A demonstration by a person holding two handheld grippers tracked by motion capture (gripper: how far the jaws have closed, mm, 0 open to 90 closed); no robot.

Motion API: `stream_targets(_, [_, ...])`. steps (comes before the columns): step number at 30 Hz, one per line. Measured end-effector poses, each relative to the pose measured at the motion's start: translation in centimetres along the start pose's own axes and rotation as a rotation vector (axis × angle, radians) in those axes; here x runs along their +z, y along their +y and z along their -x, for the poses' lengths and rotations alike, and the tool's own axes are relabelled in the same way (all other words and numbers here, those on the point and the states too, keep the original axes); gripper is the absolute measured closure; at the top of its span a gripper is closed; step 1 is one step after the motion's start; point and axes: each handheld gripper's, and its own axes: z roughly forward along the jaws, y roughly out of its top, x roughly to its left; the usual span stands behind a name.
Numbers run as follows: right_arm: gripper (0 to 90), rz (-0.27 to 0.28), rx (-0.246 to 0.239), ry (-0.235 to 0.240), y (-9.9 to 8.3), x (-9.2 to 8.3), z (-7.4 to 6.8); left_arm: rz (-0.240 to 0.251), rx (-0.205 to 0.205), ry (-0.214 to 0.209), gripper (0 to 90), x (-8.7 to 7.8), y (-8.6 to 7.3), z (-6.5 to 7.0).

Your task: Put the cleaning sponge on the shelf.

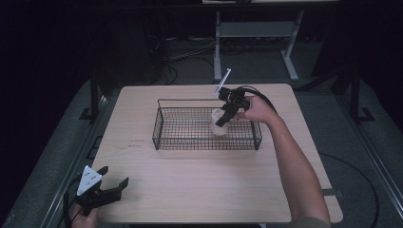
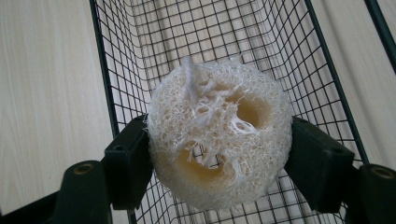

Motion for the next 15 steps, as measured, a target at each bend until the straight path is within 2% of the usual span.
stream_targets(8, [28.5,-0.001,0.025,0.002,-0.7,0.8,0.3,0.0,-0.005,-0.002,13.7,0.0,0.0,0.0])
stream_targets(15, [28.5,-0.008,0.017,0.005,-0.8,1.4,0.4,0.0,-0.005,-0.002,13.7,0.0,0.0,0.0])
